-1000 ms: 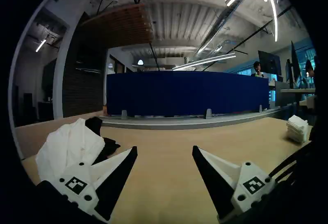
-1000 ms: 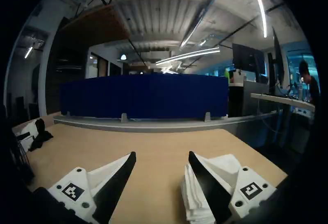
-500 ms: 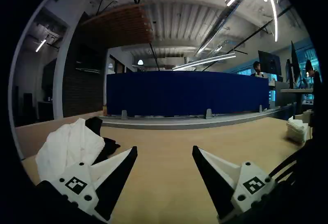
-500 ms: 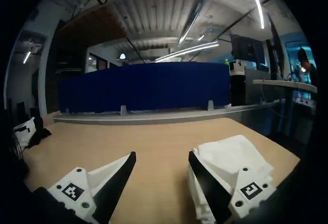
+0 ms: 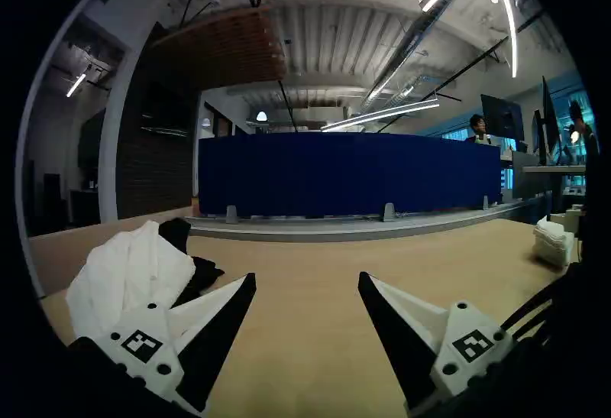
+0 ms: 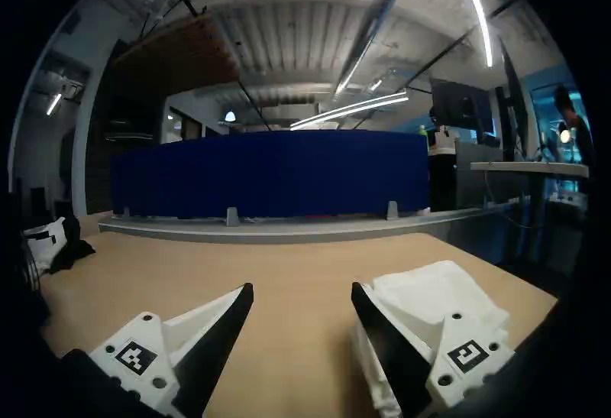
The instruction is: Fold towel
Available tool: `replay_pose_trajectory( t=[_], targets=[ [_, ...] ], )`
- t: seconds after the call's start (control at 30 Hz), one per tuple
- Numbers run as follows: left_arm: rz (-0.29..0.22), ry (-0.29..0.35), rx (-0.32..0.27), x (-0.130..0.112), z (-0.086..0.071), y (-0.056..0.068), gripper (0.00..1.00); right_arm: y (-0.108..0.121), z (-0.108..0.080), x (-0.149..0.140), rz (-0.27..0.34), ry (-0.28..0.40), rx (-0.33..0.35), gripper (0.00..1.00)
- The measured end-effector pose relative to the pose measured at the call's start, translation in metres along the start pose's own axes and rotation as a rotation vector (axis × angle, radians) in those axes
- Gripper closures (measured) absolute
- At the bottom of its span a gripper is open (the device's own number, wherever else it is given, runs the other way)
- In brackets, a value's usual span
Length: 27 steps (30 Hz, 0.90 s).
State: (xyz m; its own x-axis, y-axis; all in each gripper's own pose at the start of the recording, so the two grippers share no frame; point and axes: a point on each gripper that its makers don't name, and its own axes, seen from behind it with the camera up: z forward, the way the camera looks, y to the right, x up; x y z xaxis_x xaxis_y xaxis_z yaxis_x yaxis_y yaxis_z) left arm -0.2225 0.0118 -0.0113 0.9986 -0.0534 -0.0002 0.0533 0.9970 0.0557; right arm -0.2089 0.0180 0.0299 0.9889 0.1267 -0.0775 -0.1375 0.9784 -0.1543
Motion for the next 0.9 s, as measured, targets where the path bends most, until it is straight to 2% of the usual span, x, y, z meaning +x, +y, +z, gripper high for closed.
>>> replay_pose_trajectory(
  t=[0.37,0.6,0.9],
  targets=[
    [0.000,0.000,0.000,0.000,0.001,0.000,0.00,-0.005,-0.005,-0.002,-0.013,0.010,0.000,0.01],
    [0.000,0.000,0.000,-0.001,0.002,0.000,0.00,-0.008,-0.008,-0.001,-0.033,0.045,0.003,0.01],
    [0.000,0.000,0.000,-0.001,0.002,0.000,0.00,-0.008,-0.013,0.004,-0.032,0.056,0.006,0.01]
  ],
)
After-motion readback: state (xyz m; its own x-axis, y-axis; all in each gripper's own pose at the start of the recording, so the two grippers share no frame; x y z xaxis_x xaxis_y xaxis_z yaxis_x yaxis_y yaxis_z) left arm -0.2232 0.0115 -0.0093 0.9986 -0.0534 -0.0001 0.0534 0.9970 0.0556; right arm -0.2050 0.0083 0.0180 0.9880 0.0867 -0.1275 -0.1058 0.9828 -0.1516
